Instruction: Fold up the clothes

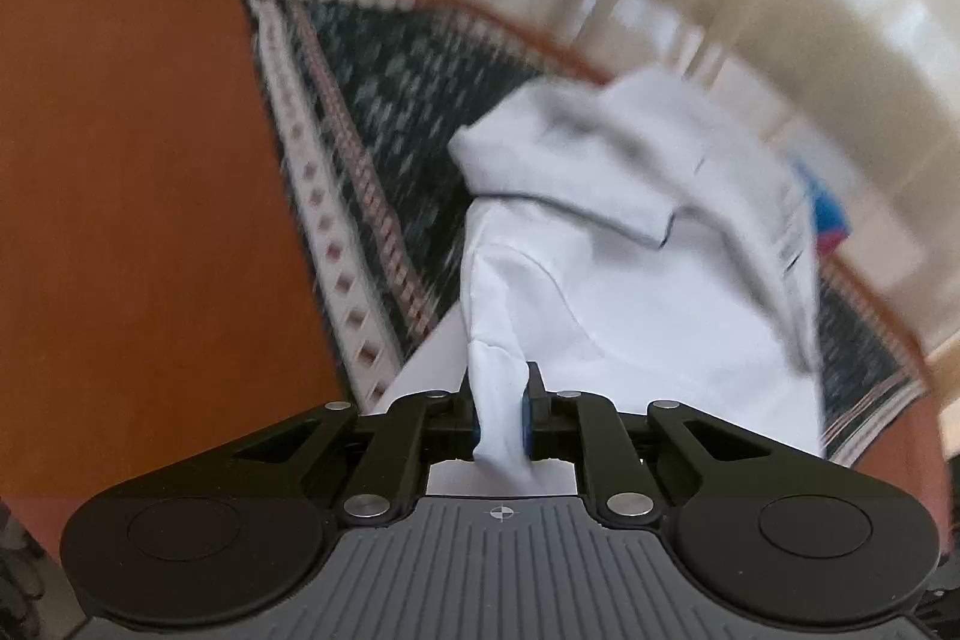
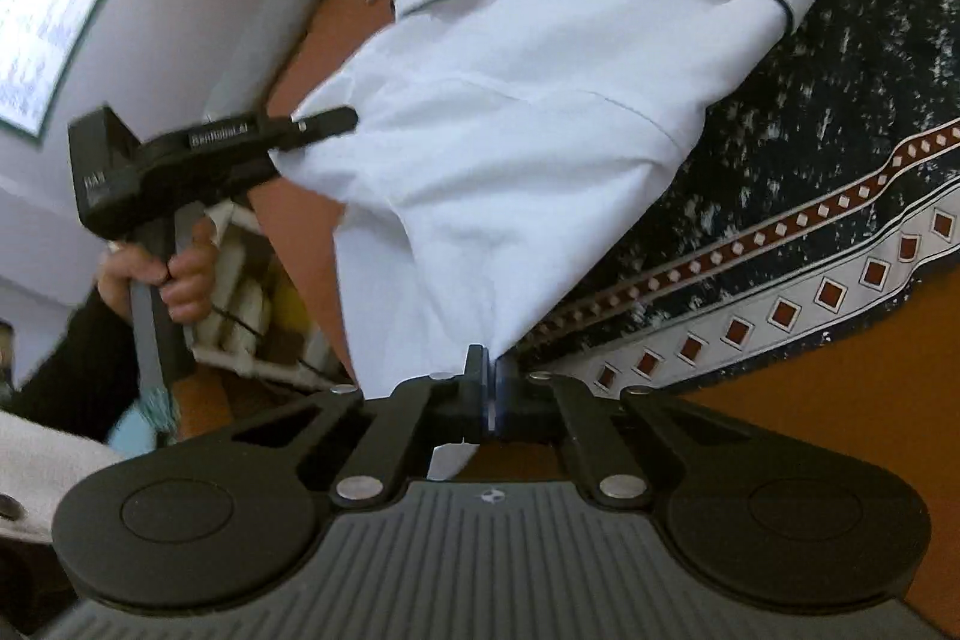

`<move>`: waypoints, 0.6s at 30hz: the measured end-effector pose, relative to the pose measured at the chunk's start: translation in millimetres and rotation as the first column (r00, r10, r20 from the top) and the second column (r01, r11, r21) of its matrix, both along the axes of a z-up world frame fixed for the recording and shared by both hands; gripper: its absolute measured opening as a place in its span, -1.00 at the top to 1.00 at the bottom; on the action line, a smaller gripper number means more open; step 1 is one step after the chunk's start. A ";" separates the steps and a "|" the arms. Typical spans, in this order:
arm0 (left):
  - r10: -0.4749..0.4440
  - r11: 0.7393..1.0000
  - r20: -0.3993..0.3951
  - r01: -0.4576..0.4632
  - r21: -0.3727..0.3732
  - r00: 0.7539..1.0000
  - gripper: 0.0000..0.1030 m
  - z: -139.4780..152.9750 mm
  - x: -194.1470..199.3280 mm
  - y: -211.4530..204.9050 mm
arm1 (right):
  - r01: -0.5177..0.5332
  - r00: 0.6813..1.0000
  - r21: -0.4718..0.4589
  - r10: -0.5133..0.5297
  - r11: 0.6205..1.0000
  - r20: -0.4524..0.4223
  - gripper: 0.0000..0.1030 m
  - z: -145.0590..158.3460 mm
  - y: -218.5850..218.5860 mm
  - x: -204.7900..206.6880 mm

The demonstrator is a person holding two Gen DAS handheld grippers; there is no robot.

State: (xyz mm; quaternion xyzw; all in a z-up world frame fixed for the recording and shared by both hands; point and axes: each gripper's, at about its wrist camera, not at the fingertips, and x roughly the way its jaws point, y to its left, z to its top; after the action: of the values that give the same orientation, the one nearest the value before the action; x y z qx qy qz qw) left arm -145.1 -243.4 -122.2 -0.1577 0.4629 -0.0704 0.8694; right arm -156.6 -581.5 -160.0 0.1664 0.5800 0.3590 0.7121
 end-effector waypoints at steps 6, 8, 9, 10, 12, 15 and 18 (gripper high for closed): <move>-0.020 0.997 -0.032 0.022 0.071 0.999 0.74 -27.5 0.2 -4.7 | -0.026 0.997 -0.057 0.021 0.998 -0.076 0.95 -34.3 8.3 4.3; -0.012 0.998 -0.033 0.014 0.062 0.999 0.63 -23.3 0.7 1.4 | -0.034 0.994 -0.047 0.029 0.998 -0.102 0.84 -34.0 5.0 6.5; -0.008 0.998 -0.034 0.010 0.057 0.999 0.54 -20.9 0.9 4.6 | -0.057 0.993 -0.054 0.051 0.997 -0.108 0.73 -30.7 3.8 7.1; -0.005 0.999 -0.035 0.006 0.048 0.999 0.52 -15.8 0.4 9.6 | -0.081 0.992 -0.068 0.073 0.994 -0.104 0.64 -24.5 0.8 7.8; 0.007 0.999 -0.031 -0.005 0.042 0.999 -0.08 -2.9 -1.7 19.5 | -0.093 0.995 -0.105 0.089 0.990 -0.046 0.64 -5.6 -13.2 12.8; 0.027 0.998 0.019 -0.028 0.060 0.999 -0.19 25.4 -8.9 31.5 | -0.050 0.995 -0.148 0.063 0.988 0.083 0.59 40.9 -47.7 41.2; 0.015 0.998 0.087 -0.019 0.053 0.996 -0.17 51.8 -6.7 30.2 | 0.032 0.972 -0.171 0.009 0.985 0.236 0.12 94.6 -72.2 79.8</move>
State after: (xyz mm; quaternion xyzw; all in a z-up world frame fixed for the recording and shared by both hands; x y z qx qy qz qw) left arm -151.8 -213.3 -70.4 -0.1348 0.4253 -0.0571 0.8931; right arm -76.7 -653.7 -65.4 0.0635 0.5195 0.3201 0.7897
